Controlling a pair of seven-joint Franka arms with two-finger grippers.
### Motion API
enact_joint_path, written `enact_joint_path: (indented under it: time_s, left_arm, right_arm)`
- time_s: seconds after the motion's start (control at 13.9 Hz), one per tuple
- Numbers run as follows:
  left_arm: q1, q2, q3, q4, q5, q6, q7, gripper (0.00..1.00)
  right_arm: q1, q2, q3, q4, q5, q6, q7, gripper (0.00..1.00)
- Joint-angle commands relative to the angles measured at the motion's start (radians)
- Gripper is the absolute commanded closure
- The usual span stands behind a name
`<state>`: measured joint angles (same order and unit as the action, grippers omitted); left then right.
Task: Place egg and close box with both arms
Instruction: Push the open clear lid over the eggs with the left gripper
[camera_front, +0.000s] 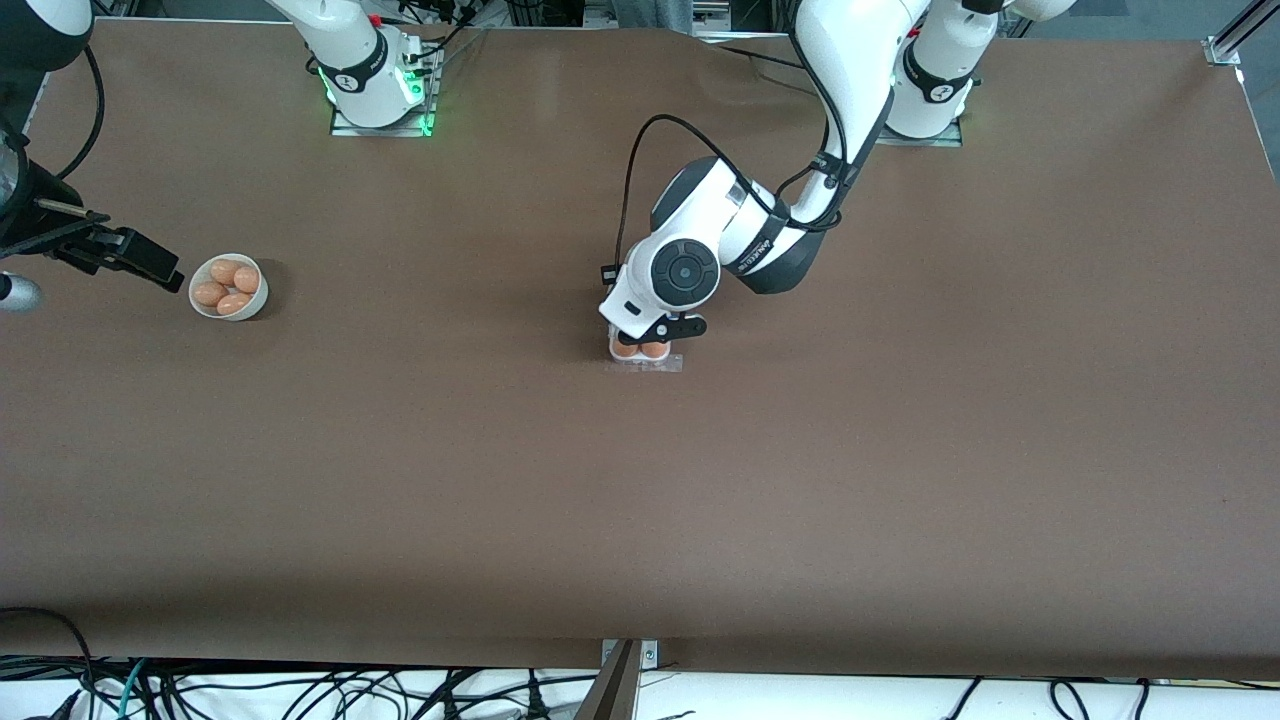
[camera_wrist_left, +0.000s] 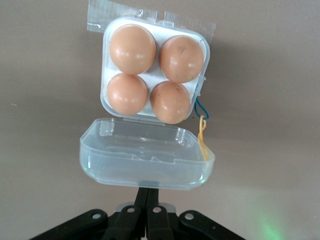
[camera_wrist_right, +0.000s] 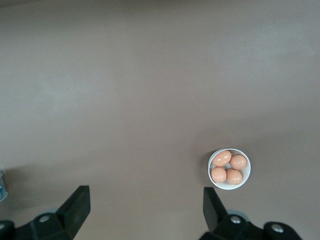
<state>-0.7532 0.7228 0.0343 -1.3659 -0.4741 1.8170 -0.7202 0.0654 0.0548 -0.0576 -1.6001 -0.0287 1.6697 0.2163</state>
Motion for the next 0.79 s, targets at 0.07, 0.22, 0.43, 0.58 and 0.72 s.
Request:
enact_joint_path:
  time_s: [0.07,0.22,0.43,0.58,0.72]
  left_arm:
    - [-0.020,0.029,0.012,0.027,0.049,0.005,-0.005,0.95]
    - [-0.012,0.030,0.016,0.031,0.072,0.014,0.007,0.95]
    - [0.006,0.029,0.036,0.070,0.101,0.042,0.007,0.95]
    - [0.008,0.027,0.061,0.093,0.101,0.041,0.005,0.94]
    - [0.012,0.021,0.073,0.094,0.103,0.036,0.005,0.85]
  right_arm:
    - [-0.009,-0.033,0.008,-0.027,0.007,-0.002,-0.011,0.00]
    - [-0.010,-0.033,0.008,-0.027,0.007,-0.001,-0.012,0.00]
    - [-0.009,-0.033,0.008,-0.027,0.007,-0.002,-0.012,0.00]
    - [-0.010,-0.033,0.008,-0.027,0.007,-0.001,-0.012,0.00]
    - [-0.010,-0.033,0.008,-0.027,0.007,-0.002,-0.014,0.00]
